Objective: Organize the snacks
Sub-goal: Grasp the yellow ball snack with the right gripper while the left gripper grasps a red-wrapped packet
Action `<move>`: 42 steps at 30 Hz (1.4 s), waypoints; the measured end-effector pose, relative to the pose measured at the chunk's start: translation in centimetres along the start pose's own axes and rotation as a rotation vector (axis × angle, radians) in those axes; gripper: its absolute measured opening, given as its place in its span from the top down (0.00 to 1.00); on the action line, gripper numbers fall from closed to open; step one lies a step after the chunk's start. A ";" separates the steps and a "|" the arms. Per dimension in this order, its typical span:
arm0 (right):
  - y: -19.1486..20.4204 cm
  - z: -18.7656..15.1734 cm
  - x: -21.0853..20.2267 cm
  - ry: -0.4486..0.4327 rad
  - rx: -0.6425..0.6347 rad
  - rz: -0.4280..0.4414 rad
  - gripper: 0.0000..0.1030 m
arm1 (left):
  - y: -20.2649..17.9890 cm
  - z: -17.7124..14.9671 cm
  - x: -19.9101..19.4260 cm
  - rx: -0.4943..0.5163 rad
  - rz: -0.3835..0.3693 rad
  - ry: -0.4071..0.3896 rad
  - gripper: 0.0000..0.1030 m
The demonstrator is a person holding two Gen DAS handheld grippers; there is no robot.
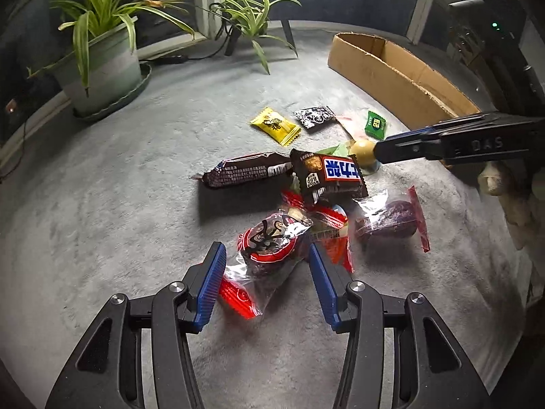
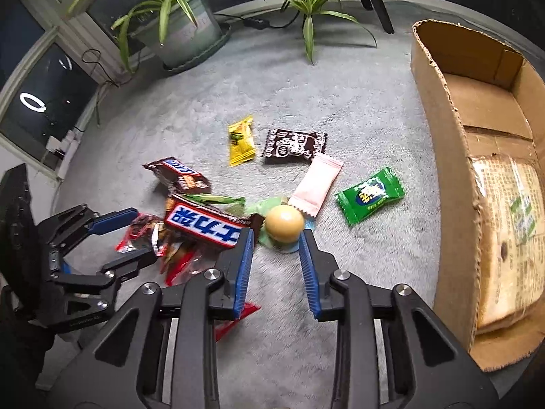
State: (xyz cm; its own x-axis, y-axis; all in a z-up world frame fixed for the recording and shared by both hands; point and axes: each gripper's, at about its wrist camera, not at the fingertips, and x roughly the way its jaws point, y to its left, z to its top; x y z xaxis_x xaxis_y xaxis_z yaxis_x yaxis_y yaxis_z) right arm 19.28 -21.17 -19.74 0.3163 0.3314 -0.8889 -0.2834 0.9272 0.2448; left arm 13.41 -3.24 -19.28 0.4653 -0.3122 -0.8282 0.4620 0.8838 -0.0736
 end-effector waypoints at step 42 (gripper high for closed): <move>0.8 -0.1 0.8 0.009 -0.133 -0.093 0.73 | 0.8 1.7 1.5 -0.090 -0.094 -0.045 0.51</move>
State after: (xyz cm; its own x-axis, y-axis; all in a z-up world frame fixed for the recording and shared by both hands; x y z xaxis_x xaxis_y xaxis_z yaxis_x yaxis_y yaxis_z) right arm 19.23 -20.22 -20.28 0.3392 0.2432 -0.9087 -0.3712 0.9222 0.1082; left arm 15.73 -3.58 -19.67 0.4576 -0.4090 -0.7895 0.4364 0.8769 -0.2014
